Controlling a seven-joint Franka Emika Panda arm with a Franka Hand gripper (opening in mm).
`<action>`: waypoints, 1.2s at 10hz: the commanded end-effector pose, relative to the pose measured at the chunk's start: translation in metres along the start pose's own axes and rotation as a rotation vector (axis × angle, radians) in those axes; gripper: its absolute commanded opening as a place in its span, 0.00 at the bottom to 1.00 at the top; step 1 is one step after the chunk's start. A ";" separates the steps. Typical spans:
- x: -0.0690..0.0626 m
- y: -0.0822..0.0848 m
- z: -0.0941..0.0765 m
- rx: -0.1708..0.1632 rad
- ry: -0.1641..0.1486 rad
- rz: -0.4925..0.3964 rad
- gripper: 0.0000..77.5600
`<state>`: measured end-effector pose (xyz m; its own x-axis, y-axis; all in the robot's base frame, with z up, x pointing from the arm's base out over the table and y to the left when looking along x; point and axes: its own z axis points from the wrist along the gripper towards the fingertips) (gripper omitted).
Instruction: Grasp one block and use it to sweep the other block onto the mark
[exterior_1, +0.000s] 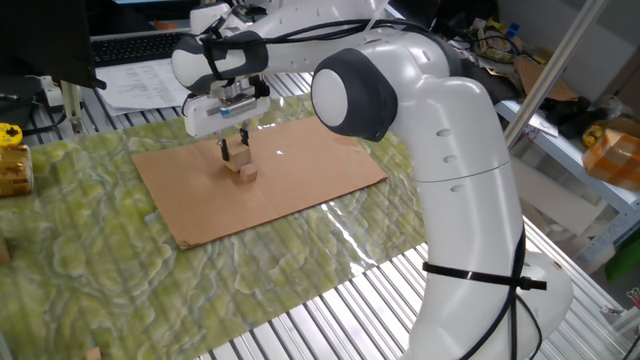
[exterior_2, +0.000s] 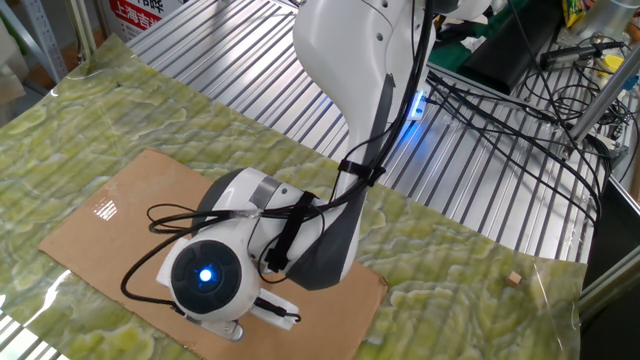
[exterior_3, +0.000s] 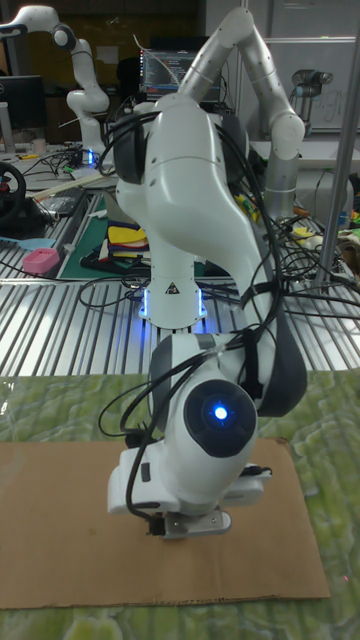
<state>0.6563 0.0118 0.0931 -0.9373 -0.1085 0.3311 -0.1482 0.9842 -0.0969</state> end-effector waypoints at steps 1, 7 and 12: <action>-0.024 0.015 -0.040 -0.135 -0.122 0.089 0.01; 0.010 0.030 -0.021 -0.179 -0.108 0.118 0.01; 0.024 0.035 -0.012 -0.150 -0.048 0.118 0.01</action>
<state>0.6326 0.0435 0.1087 -0.9638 0.0064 0.2666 0.0162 0.9993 0.0348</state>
